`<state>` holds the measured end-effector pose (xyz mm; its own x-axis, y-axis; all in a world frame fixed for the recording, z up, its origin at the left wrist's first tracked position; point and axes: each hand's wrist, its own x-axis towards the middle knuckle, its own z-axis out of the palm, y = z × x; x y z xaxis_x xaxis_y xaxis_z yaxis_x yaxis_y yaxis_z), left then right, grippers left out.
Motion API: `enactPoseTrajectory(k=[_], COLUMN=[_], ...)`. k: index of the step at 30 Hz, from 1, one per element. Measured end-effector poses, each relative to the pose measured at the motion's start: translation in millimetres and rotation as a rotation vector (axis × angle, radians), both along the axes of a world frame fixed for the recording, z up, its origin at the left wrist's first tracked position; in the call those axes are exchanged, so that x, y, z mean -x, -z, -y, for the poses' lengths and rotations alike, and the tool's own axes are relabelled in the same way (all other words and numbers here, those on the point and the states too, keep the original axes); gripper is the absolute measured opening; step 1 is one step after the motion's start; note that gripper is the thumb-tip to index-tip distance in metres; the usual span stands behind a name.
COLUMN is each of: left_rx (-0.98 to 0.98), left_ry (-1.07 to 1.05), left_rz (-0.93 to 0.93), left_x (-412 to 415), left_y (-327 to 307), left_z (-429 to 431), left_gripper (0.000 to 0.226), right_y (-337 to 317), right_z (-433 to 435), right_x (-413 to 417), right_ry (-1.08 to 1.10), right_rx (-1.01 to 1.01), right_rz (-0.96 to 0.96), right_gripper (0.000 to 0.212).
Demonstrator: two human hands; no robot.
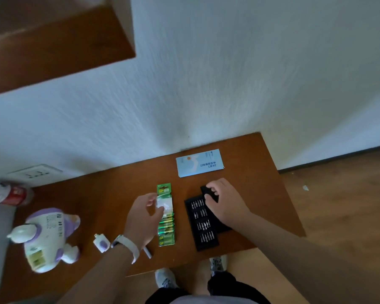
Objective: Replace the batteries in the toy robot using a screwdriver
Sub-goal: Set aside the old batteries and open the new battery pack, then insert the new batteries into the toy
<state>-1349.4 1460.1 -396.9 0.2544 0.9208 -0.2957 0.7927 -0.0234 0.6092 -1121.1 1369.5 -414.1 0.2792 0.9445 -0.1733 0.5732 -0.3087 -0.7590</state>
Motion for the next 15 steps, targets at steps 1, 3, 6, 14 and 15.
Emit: enactPoseTrajectory(k=[1,3,6,14,15], left_rx=[0.001,0.037,0.130,0.305,0.306], left_ry=[-0.020,-0.064,-0.107,-0.082,-0.069], left_rz=[-0.007,-0.018,-0.044,0.002,0.005], left_x=[6,15,21,37,38], left_y=[2,5,11,34,36], left_z=[3,9,15,28,28], left_gripper=[0.040,0.043,0.046,0.051,0.051], right_y=[-3,-5,-1,8,8], right_z=[2,3,2,-3,-4], right_x=[7,23,47,100,103], right_ry=[-0.035,-0.092,-0.124,-0.084,-0.085], right_rx=[0.007,0.027,0.053,0.270,0.285], right_rz=[-0.012,-0.038,-0.058,-0.118,-0.119], right_gripper=[0.031,0.030,0.025,0.043,0.045])
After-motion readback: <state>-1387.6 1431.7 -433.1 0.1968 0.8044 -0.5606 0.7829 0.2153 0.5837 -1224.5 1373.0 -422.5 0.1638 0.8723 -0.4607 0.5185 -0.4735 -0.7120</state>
